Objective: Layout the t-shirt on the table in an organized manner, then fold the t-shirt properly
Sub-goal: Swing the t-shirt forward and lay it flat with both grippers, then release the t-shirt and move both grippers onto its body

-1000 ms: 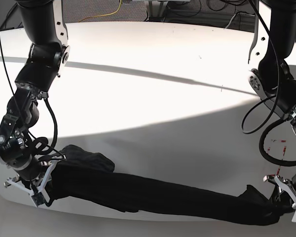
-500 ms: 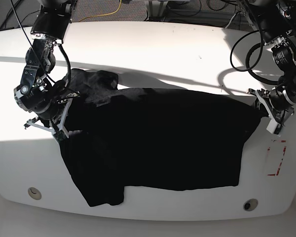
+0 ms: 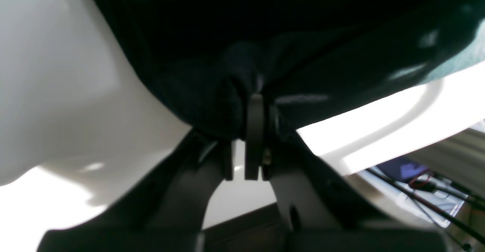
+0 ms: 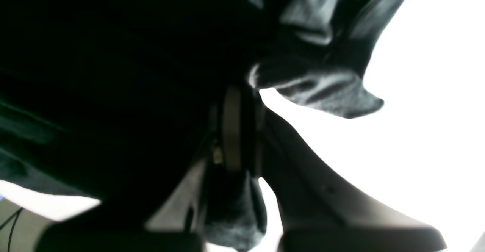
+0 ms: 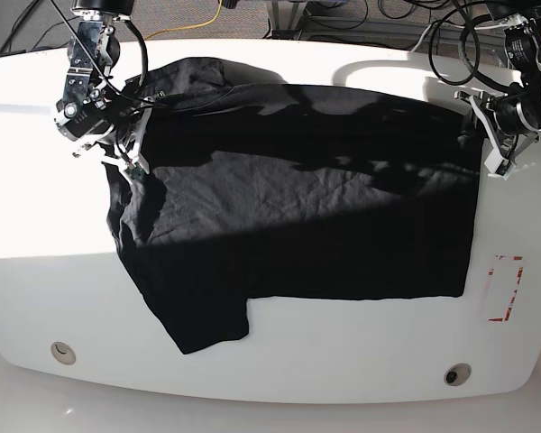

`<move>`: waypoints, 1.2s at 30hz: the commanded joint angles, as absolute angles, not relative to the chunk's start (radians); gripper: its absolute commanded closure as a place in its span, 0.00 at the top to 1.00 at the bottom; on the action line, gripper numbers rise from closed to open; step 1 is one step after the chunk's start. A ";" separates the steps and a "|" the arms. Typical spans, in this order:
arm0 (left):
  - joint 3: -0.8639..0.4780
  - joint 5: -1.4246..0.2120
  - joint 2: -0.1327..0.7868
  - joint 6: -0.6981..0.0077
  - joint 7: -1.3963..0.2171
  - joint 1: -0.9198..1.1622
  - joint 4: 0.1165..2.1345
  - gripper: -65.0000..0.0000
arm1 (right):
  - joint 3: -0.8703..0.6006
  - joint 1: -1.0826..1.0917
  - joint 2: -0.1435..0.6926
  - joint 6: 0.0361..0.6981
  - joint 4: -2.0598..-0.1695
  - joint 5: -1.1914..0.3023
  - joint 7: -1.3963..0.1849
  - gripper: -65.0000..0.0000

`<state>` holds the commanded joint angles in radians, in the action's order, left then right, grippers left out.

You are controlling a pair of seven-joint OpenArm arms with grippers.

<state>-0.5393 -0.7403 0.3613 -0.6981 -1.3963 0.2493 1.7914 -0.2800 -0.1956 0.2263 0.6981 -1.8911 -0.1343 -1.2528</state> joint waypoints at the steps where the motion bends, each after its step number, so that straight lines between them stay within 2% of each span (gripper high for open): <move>1: -0.539 -0.740 0.371 -0.698 -1.396 0.254 1.791 0.01 | -0.280 -0.205 0.226 0.698 -1.882 -0.134 -1.253 0.00; 4: -0.536 -0.739 0.381 -0.698 -1.396 0.260 1.791 0.01 | -0.280 -0.217 0.223 0.698 -1.868 -0.134 -1.253 0.03; 6: -0.536 -0.739 0.387 -0.698 -1.396 0.263 1.791 0.06 | -0.283 -0.222 0.211 0.698 -1.867 -0.134 -1.253 0.11; 11: -0.538 -0.739 0.398 -0.698 -1.396 0.265 1.791 0.32 | -0.286 -0.236 0.194 0.698 -1.876 -0.133 -1.257 0.45; 13: -0.538 -0.739 0.398 -0.698 -1.396 0.266 1.793 0.46 | -0.286 -0.245 0.193 0.698 -1.893 -0.133 -1.257 0.64; 15: -0.538 -0.739 0.398 -0.698 -1.396 0.266 1.794 0.54 | -0.286 -0.255 0.193 0.698 -1.922 -0.134 -1.257 0.78; 18: -0.539 -0.740 0.398 -0.698 -1.396 0.266 1.794 0.58 | -0.286 -0.259 0.191 0.698 -1.979 -0.134 -1.259 0.97; 19: -0.539 -0.746 0.398 -0.698 -1.396 0.265 1.796 0.58 | -0.286 -0.259 0.191 0.698 -1.995 -0.134 -1.259 1.00; 25: -0.553 -0.814 0.414 -0.698 -1.396 0.251 1.873 0.58 | -0.295 -0.246 0.196 0.698 -2.035 -0.139 -1.253 1.00; 32: -0.549 -1.049 0.476 -0.698 -1.396 0.163 1.894 0.58 | -0.358 -0.142 0.191 0.698 -2.029 -0.140 -1.251 1.00; 36: -0.549 -1.035 0.449 -0.698 -1.396 0.058 1.890 0.58 | -0.352 -0.081 0.173 0.698 -1.991 -0.142 -1.225 1.00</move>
